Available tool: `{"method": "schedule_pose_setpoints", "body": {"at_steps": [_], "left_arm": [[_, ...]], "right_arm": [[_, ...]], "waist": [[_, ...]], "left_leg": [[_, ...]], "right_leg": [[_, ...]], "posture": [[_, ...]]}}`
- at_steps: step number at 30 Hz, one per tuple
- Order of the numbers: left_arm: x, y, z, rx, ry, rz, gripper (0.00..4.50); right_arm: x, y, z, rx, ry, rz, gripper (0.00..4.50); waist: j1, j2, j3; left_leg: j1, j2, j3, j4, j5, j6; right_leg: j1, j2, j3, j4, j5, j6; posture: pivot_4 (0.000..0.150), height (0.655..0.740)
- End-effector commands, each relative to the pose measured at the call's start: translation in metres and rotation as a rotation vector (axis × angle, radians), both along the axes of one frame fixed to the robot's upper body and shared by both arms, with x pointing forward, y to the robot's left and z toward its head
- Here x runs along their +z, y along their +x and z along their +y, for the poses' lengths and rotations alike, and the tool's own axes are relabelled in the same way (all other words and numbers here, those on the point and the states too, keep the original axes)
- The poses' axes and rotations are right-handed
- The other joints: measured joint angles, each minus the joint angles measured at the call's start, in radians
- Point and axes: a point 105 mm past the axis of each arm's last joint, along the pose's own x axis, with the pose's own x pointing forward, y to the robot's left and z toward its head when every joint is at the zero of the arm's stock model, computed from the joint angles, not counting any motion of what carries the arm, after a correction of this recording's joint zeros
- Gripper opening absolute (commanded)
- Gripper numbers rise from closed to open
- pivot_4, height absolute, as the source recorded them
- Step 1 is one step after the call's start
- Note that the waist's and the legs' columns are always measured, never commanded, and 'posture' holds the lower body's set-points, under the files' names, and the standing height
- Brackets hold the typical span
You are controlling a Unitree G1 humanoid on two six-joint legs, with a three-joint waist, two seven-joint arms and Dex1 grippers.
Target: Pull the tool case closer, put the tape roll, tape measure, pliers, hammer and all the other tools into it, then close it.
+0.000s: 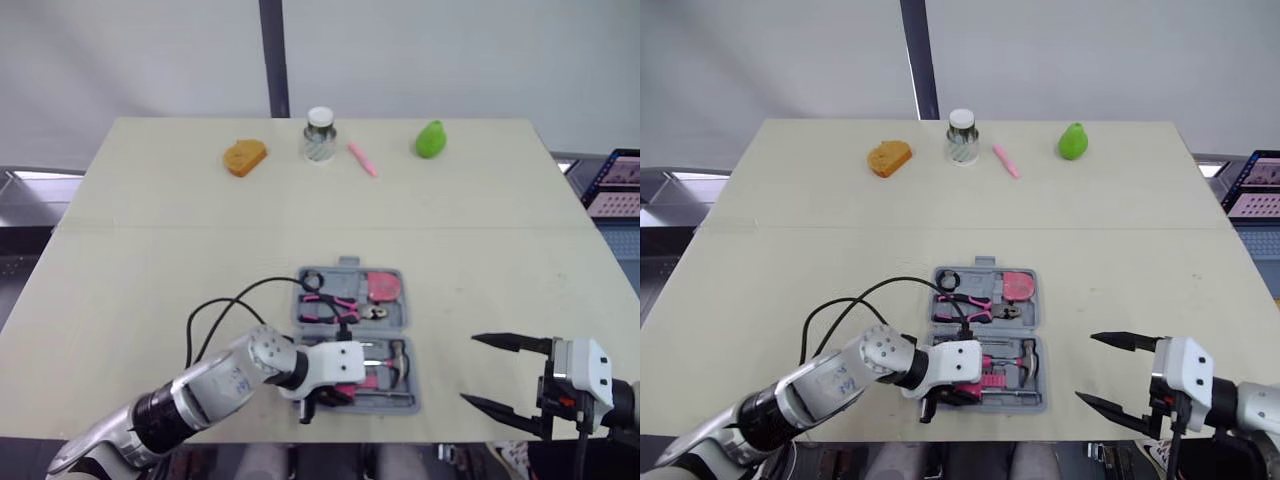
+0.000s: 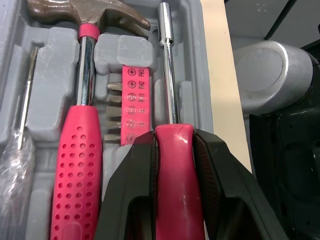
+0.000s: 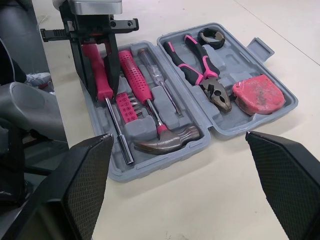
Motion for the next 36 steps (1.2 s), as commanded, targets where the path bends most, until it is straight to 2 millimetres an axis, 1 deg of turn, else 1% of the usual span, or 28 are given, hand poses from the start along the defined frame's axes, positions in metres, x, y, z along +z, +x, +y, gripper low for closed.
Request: {"method": "schedule_pose_setpoints", "body": {"at_steps": [1,5,16,22,24,26,27,29,31,34,36], "left_arm": [[0.003,-0.004,-0.006,-0.025,-0.012,-0.013,0.60],[0.002,-0.006,-0.008,-0.031,-0.012,-0.008,0.60],[0.001,-0.003,-0.011,-0.002,-0.018,-0.003,0.60],[-0.001,-0.009,-0.013,-0.008,-0.019,0.026,0.60],[0.000,-0.010,-0.011,-0.008,-0.016,0.040,1.65],[0.003,-0.008,-0.009,0.005,-0.020,0.034,2.43],[0.006,-0.007,-0.007,0.016,-0.024,0.031,2.97],[0.012,-0.005,-0.002,0.031,-0.032,0.038,3.89],[0.018,-0.003,0.003,0.044,-0.041,0.042,3.89],[0.030,-0.001,0.007,0.093,-0.109,0.075,3.89],[0.036,0.002,0.011,0.128,-0.151,0.080,3.31]], "right_arm": [[0.011,-0.001,0.001,0.000,0.002,-0.046,4.50],[0.011,-0.001,0.001,-0.004,0.000,-0.045,4.50],[0.010,0.000,0.002,-0.009,0.004,-0.047,4.50],[0.010,0.000,0.001,-0.012,0.006,-0.048,4.50],[0.010,0.000,0.001,-0.012,0.007,-0.048,4.50],[0.010,0.000,0.001,-0.012,0.007,-0.049,4.50],[0.010,0.000,0.000,-0.012,0.007,-0.049,4.50],[0.010,0.001,0.000,-0.011,0.008,-0.051,4.50],[0.011,0.003,0.001,-0.010,0.010,-0.053,4.50],[0.011,0.004,0.001,-0.008,0.010,-0.057,4.50],[0.012,0.005,0.001,-0.008,0.010,-0.058,4.50]], "waist": [[0.003,0.000,0.000],[0.006,0.000,0.000],[0.008,0.000,0.000],[0.008,0.000,0.000],[0.008,0.000,0.000],[0.007,0.000,0.000],[0.007,0.000,0.000],[0.007,0.000,0.000],[0.007,0.000,0.000],[0.006,0.001,-0.001],[0.006,0.001,-0.001]], "left_leg": [[0.000,0.000,0.000,0.000,0.000,0.000],[0.000,0.000,0.000,0.000,0.000,0.000],[0.000,0.000,0.000,0.001,0.000,0.000],[0.000,0.000,0.000,0.001,0.000,0.000],[0.000,0.000,-0.001,0.001,0.000,0.000],[0.001,0.000,-0.001,0.001,0.000,0.000],[0.001,0.000,-0.001,0.001,0.000,0.000],[0.001,0.000,-0.001,0.001,0.000,0.000],[0.001,0.000,-0.001,0.002,0.000,0.000],[0.001,0.000,-0.002,0.002,0.000,0.000],[0.001,0.000,-0.002,0.002,0.000,0.000]], "right_leg": [[0.000,0.000,0.000,0.000,0.000,0.000],[0.000,0.000,0.000,0.000,0.000,0.000],[0.001,0.000,-0.001,0.000,0.000,0.000],[0.001,0.000,-0.001,0.000,0.000,0.000],[0.002,0.000,-0.001,0.000,0.000,0.000],[0.002,0.000,-0.001,0.000,0.000,0.000],[0.002,0.000,-0.001,0.000,0.000,0.000],[0.002,0.000,-0.001,0.000,0.000,0.000],[0.002,0.000,0.000,0.000,0.000,0.000],[0.002,0.000,0.000,0.000,0.000,0.000],[0.003,0.000,0.000,0.000,0.000,0.000]], "posture": [[0.150,0.6950],[0.150,0.6950],[0.150,0.6950],[0.150,0.6950],[0.150,0.6950],[0.150,0.6950],[0.150,0.6950],[0.150,0.6950],[0.150,0.6950],[0.150,0.6950],[0.150,0.6950]]}}
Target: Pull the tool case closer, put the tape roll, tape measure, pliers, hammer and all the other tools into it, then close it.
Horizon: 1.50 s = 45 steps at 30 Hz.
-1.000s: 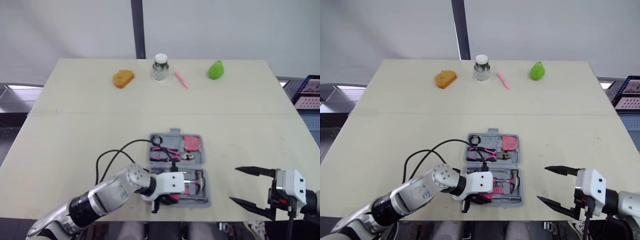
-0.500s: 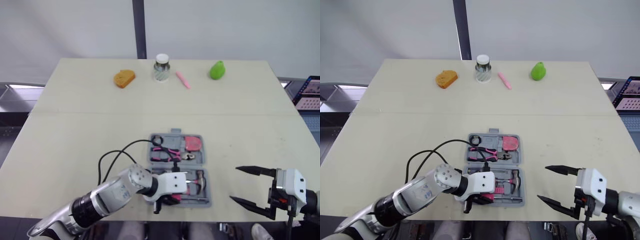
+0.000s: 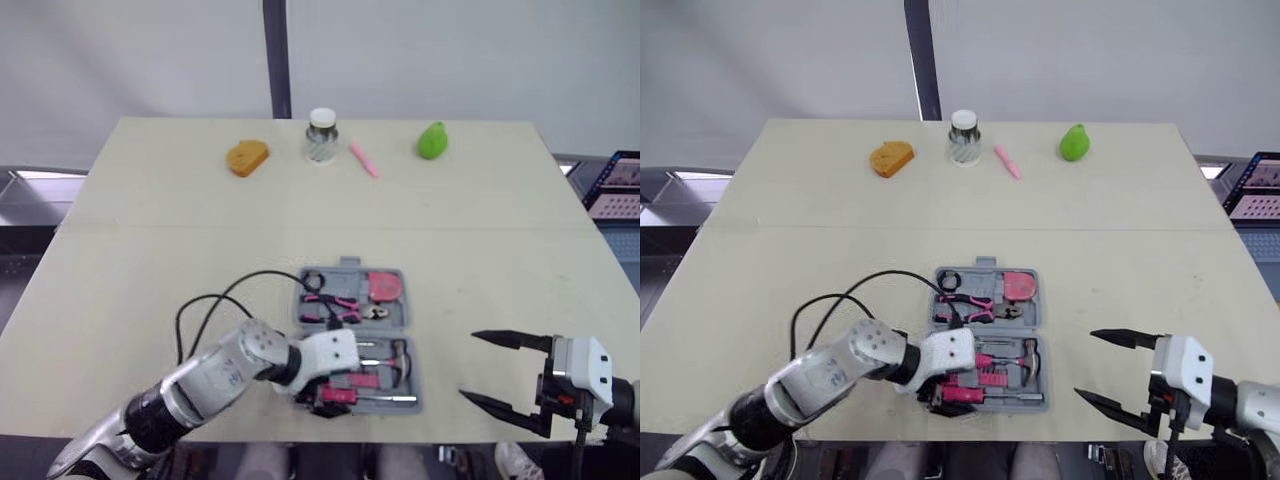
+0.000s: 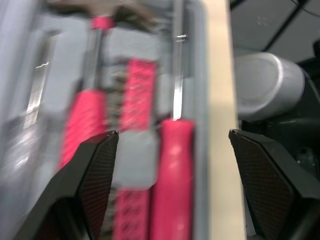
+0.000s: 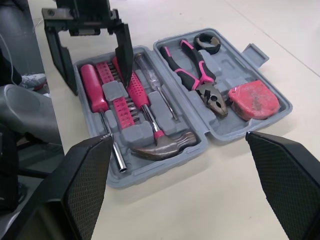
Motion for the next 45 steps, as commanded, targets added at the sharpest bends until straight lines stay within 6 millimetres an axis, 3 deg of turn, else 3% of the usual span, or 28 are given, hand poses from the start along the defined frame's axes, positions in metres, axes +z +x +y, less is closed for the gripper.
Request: {"method": "schedule_pose_setpoints", "body": {"at_steps": [1,7,12,22,26,33,45], "left_arm": [[0.015,-0.003,0.000,0.016,-0.099,0.001,3.05],[0.016,0.000,0.004,-0.010,-0.215,-0.062,0.06],[0.016,0.000,0.003,-0.036,-0.337,-0.106,0.06],[-0.001,-0.002,0.004,-0.114,-0.408,-0.154,0.06],[-0.006,0.000,0.002,-0.121,-0.410,-0.166,0.06],[-0.030,-0.006,0.003,-0.217,-0.324,-0.191,0.06],[-0.041,-0.008,0.004,-0.242,-0.286,-0.176,0.06]], "right_arm": [[0.006,0.001,-0.001,-0.006,0.010,-0.026,4.50],[0.008,0.003,-0.002,-0.008,0.009,-0.030,4.50],[0.009,0.004,-0.002,-0.011,0.026,-0.034,4.50],[0.004,-0.002,-0.005,0.019,0.005,-0.004,4.50],[0.004,-0.001,-0.006,0.010,0.005,-0.011,4.50],[0.003,-0.004,-0.006,-0.002,0.005,-0.011,4.50],[0.002,-0.005,-0.008,-0.009,-0.006,-0.012,4.50]], "waist": [[0.000,0.000,0.000],[0.001,0.000,0.000],[0.000,0.000,0.000],[0.000,0.001,0.000],[-0.001,0.001,0.000],[-0.001,0.001,0.000],[-0.002,0.001,0.000]], "left_leg": [[0.000,0.000,0.000,0.000,0.000,0.000],[0.002,0.000,-0.002,0.000,0.000,0.000],[0.003,0.000,-0.002,0.000,-0.001,0.000],[0.004,0.000,-0.002,-0.001,-0.001,0.001],[0.004,0.000,-0.002,-0.001,-0.001,0.001],[0.004,0.000,-0.002,-0.001,-0.001,0.001],[0.004,0.000,-0.002,-0.001,-0.002,0.001]], "right_leg": [[0.001,0.000,0.000,0.000,0.000,0.000],[0.004,0.000,0.000,-0.002,0.000,0.000],[0.006,-0.001,0.000,-0.003,0.000,0.000],[0.006,-0.001,0.000,-0.004,0.000,0.000],[0.006,-0.001,-0.001,-0.004,0.000,0.000],[0.006,-0.001,-0.002,-0.004,0.000,0.000],[0.006,-0.001,-0.001,-0.004,0.000,0.000]], "posture": [[0.150,0.6950],[0.150,0.6950],[0.150,0.6950],[0.150,0.6950],[0.150,0.6950],[0.150,0.6950],[0.150,0.6950]]}}
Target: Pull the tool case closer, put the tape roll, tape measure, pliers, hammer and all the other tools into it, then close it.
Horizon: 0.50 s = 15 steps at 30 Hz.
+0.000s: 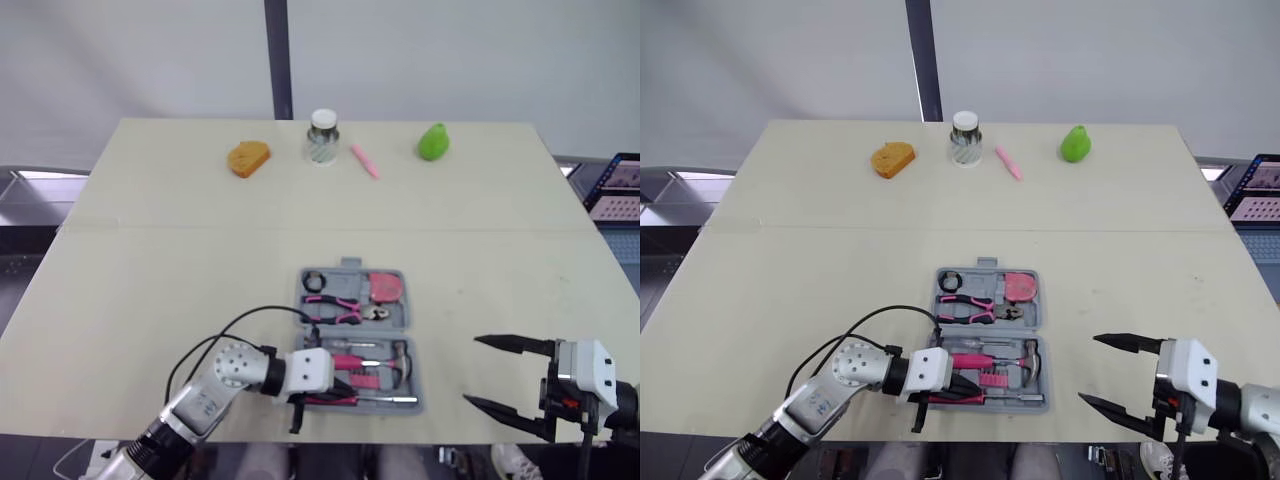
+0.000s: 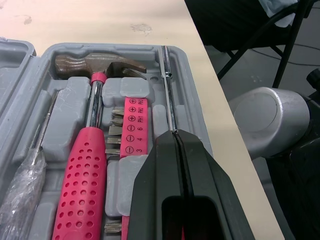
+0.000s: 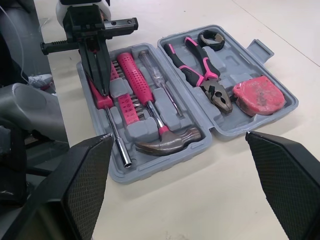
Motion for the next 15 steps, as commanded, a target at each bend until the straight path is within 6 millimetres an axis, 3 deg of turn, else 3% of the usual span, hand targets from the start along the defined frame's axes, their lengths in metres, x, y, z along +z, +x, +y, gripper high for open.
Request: {"method": "schedule_pose_setpoints", "body": {"at_steps": [1,15], "left_arm": [[-0.003,-0.005,0.000,-0.030,0.019,-0.003,0.06],[-0.023,-0.010,0.012,-0.029,0.114,0.036,0.06]], "right_arm": [[0.008,0.000,-0.003,-0.015,-0.013,-0.045,4.50],[0.009,0.001,-0.002,-0.020,-0.013,-0.049,4.50]], "waist": [[0.001,0.000,0.000],[0.000,0.000,0.000]], "left_leg": [[0.000,0.000,0.000,0.000,0.000,0.000],[0.001,0.000,0.000,0.000,0.000,0.000]], "right_leg": [[0.000,0.000,0.000,0.000,0.000,0.000],[0.001,-0.001,0.000,0.000,0.000,0.000]], "posture": [[0.150,0.6950],[0.150,0.6950]]}}
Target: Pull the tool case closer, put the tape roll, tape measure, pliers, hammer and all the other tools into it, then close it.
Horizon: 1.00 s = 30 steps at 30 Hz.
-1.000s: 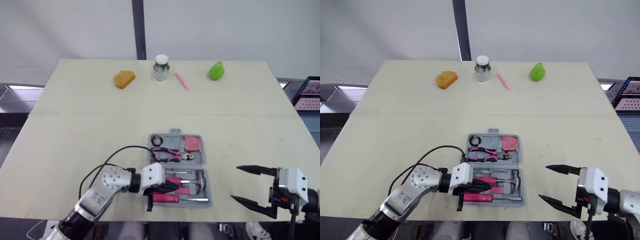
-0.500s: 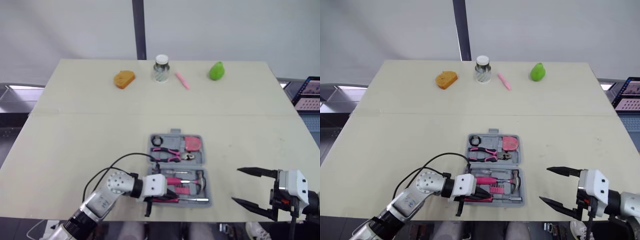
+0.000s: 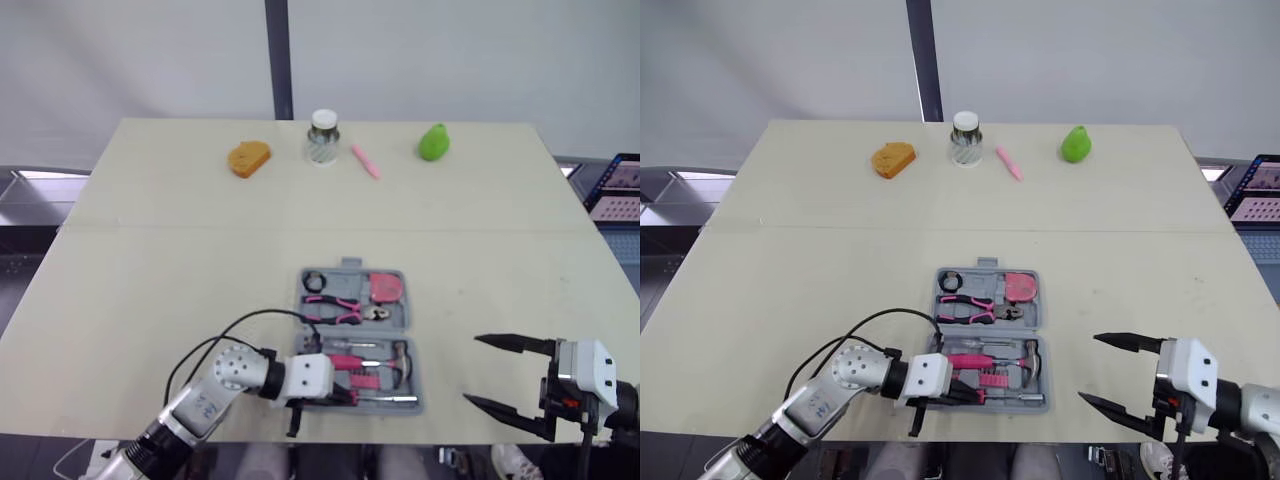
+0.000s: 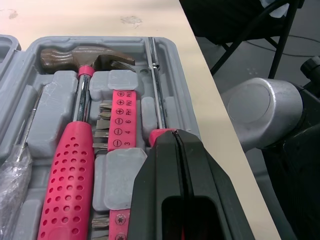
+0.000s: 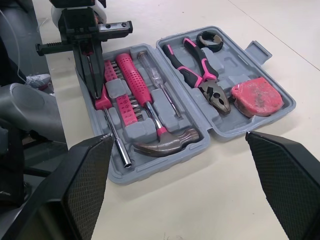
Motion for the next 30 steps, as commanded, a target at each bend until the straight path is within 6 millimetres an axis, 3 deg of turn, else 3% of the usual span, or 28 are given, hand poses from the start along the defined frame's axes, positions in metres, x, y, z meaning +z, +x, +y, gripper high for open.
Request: {"method": "schedule_pose_setpoints", "body": {"at_steps": [1,21,25,30], "left_arm": [[-0.021,-0.006,0.010,0.001,0.098,0.052,0.06],[-0.044,-0.009,0.013,-0.004,0.205,0.125,0.06],[-0.039,-0.008,0.009,0.006,0.169,0.136,0.06],[-0.017,-0.003,0.011,0.040,0.059,0.151,0.06]], "right_arm": [[0.009,0.001,-0.002,-0.012,-0.014,-0.049,4.50],[0.012,0.001,0.000,-0.036,-0.008,-0.055,4.50],[0.012,0.001,-0.001,-0.038,-0.010,-0.046,4.50],[0.009,0.002,0.000,-0.019,-0.010,-0.039,4.50]], "waist": [[0.000,0.000,0.000],[0.003,0.007,-0.005],[0.003,0.008,-0.006],[0.000,0.008,-0.006]], "left_leg": [[0.000,0.000,0.000,0.000,0.000,0.000],[0.003,0.000,0.000,-0.001,-0.002,0.000],[0.003,0.000,0.000,-0.001,-0.002,0.001],[0.003,0.001,0.000,-0.001,-0.002,0.000]], "right_leg": [[0.000,0.000,0.000,0.000,0.000,0.000],[0.003,-0.001,0.001,-0.002,0.000,0.000],[0.003,-0.001,0.001,-0.002,0.000,0.000],[0.003,-0.002,0.001,-0.002,0.000,0.000]], "posture": [[0.150,0.6950],[0.150,0.6950],[0.150,0.6950],[0.150,0.6950]]}}
